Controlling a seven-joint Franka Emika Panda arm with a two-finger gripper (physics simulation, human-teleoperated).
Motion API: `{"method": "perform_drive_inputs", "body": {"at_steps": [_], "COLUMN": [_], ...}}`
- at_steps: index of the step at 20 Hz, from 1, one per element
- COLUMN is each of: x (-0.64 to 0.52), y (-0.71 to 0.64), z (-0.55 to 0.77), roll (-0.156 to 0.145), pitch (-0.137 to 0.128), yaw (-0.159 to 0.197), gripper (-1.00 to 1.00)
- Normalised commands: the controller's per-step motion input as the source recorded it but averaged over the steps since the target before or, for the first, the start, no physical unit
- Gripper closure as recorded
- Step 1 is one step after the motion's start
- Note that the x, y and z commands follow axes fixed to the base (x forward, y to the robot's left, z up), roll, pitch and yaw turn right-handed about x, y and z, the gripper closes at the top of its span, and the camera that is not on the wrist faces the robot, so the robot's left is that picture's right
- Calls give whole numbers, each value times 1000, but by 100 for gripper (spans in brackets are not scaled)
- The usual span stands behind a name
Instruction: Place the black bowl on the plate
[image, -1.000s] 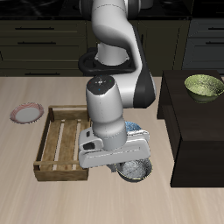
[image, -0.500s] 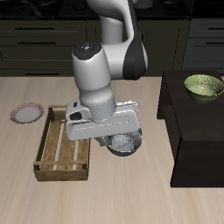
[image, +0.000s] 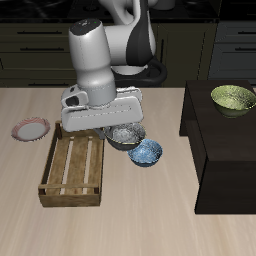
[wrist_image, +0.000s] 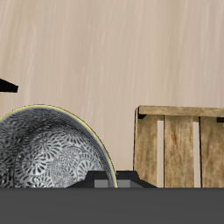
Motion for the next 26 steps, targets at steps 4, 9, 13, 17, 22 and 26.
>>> {"method": "perform_drive_inputs", "body": {"at_steps": [4,9,13,17,22,26], "x": [-522,-319,-349,-296,-447,-288], "y": [-233,-236,-499,-282,-423,-358], "z": [112,77,9,30,23,2], "roll": [39,-14,-47,-3,-17,-36], "pitch": [-25,-48,-5,-18,-24,-12], "yaw": [-11,42,-20,-22,-22,-14], "gripper": [100,100,100,100,100,100]}}
